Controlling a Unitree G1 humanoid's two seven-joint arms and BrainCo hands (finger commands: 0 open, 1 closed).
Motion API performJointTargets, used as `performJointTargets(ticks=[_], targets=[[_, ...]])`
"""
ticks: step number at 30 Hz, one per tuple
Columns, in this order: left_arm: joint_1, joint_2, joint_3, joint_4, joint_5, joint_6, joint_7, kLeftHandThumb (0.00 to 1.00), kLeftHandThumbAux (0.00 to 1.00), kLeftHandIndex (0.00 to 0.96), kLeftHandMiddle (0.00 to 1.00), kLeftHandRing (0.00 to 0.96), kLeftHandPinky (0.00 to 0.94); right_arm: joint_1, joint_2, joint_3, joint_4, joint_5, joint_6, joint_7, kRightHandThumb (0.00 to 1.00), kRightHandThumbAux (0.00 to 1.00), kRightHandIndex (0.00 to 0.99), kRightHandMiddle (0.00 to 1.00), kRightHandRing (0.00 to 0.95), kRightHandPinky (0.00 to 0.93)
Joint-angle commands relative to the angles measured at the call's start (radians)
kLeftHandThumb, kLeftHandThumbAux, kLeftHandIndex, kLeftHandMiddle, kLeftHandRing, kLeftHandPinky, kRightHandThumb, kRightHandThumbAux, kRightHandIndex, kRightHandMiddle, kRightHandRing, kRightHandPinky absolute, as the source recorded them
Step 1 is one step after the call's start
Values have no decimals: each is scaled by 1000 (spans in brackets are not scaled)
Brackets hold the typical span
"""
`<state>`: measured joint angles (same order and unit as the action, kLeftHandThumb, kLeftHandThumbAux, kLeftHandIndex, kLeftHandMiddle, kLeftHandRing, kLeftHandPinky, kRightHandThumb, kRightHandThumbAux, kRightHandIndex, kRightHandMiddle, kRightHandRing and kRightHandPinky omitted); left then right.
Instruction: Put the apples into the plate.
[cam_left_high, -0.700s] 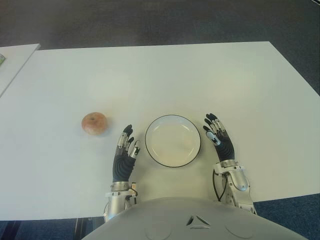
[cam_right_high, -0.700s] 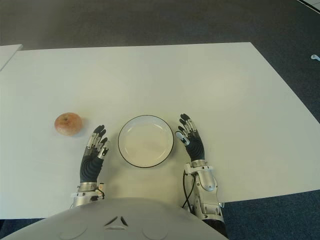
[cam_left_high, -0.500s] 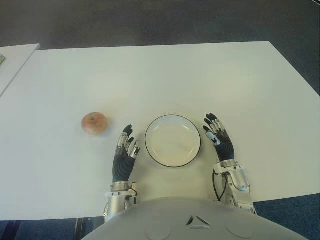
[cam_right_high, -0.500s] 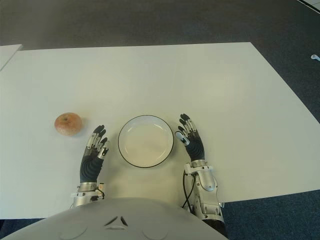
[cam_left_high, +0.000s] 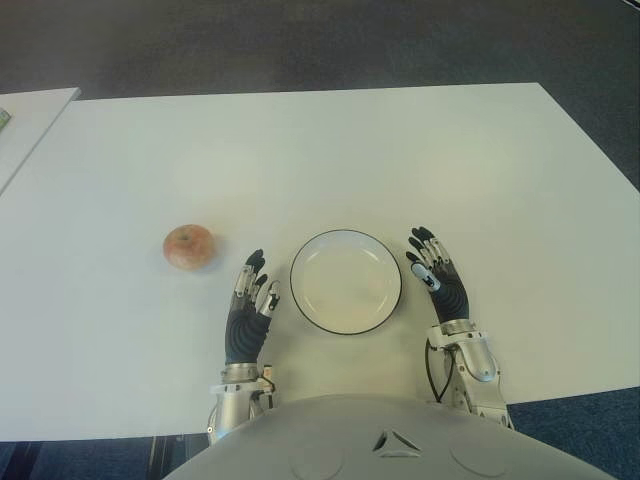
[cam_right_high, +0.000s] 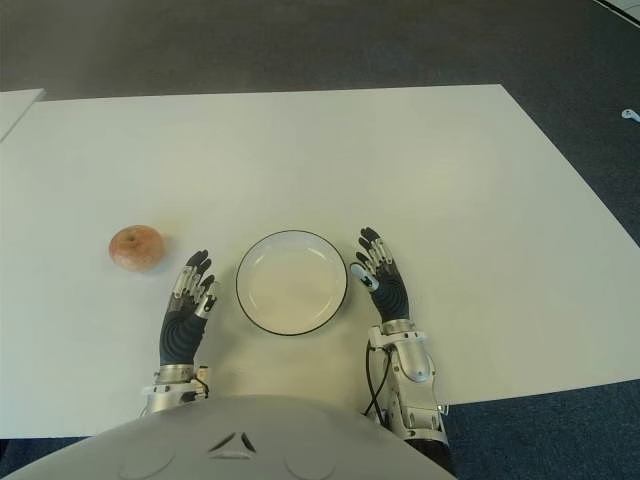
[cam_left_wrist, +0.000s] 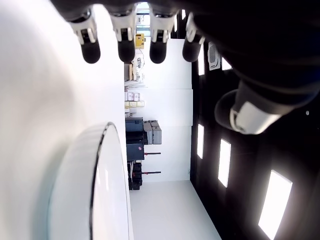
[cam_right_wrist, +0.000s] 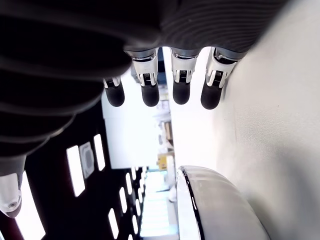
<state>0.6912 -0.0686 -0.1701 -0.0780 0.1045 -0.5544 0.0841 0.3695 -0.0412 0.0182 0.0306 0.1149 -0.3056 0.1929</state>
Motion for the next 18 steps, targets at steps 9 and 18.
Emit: performJointTargets(ticks=[9, 18], targets=[[30, 14, 49, -87, 59, -28, 44, 6, 545, 0, 0, 0, 0, 18, -6, 4, 22, -42, 15, -20, 231, 502, 0, 0, 0, 0], [106, -4, 111, -275, 344, 51, 154, 81, 597, 0, 0, 0, 19, 8, -5, -2, 40, -51, 1, -31, 224, 502, 0, 0, 0, 0]])
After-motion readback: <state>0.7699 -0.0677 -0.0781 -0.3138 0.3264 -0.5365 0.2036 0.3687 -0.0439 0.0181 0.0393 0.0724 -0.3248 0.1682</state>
